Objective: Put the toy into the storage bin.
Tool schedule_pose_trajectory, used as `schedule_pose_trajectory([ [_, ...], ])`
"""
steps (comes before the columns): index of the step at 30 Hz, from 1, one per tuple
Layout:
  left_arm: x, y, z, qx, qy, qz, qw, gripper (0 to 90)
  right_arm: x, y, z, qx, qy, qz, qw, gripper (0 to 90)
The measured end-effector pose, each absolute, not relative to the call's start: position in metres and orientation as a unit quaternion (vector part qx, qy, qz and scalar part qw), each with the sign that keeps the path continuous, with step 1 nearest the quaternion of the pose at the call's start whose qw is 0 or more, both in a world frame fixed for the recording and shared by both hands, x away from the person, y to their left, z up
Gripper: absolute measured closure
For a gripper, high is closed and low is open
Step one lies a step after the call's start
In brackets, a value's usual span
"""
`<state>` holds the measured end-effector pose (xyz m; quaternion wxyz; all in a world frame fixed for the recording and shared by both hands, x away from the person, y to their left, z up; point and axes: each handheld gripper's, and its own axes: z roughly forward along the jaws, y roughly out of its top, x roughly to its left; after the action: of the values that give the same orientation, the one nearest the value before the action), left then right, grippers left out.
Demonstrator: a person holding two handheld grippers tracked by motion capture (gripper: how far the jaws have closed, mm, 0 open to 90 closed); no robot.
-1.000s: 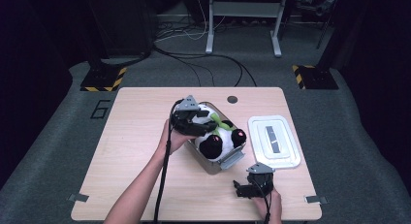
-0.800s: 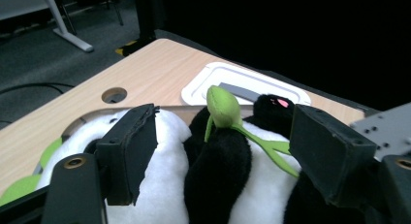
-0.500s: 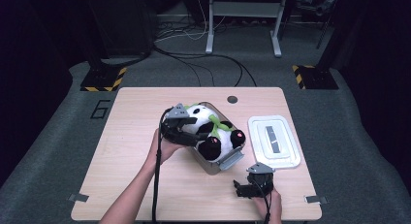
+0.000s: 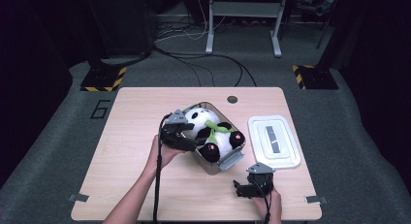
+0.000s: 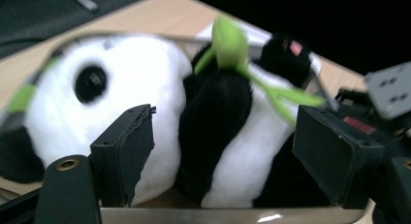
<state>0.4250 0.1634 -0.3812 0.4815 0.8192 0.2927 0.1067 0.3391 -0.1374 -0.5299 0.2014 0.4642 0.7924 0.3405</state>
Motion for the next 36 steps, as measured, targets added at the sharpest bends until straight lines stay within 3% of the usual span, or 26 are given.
schedule_pose_trajectory([
  [6, 0.412, 0.16, -0.363, 0.817, 0.267, 0.114, 0.498, 20.7, 0.339, -0.138, -0.53, 0.463, 0.794, 0.34, 0.201, 4.2],
  [17, 0.409, 0.139, -0.398, 0.849, 0.274, 0.132, 0.431, 18.2, 0.339, -0.137, -0.53, 0.464, 0.793, 0.34, 0.201, 4.3],
  [23, 0.41, 0.144, -0.39, 0.838, 0.273, 0.136, 0.452, 17.7, 0.339, -0.137, -0.53, 0.464, 0.793, 0.34, 0.201, 4.3],
  [28, 0.435, 0.145, -0.376, 0.834, 0.28, 0.15, 0.452, 14.7, 0.339, -0.137, -0.53, 0.464, 0.793, 0.34, 0.201, 4.3],
  [36, 0.471, 0.134, -0.389, 0.852, 0.296, 0.094, 0.422, 13.9, 0.339, -0.138, -0.53, 0.462, 0.794, 0.34, 0.2, 4.3],
])
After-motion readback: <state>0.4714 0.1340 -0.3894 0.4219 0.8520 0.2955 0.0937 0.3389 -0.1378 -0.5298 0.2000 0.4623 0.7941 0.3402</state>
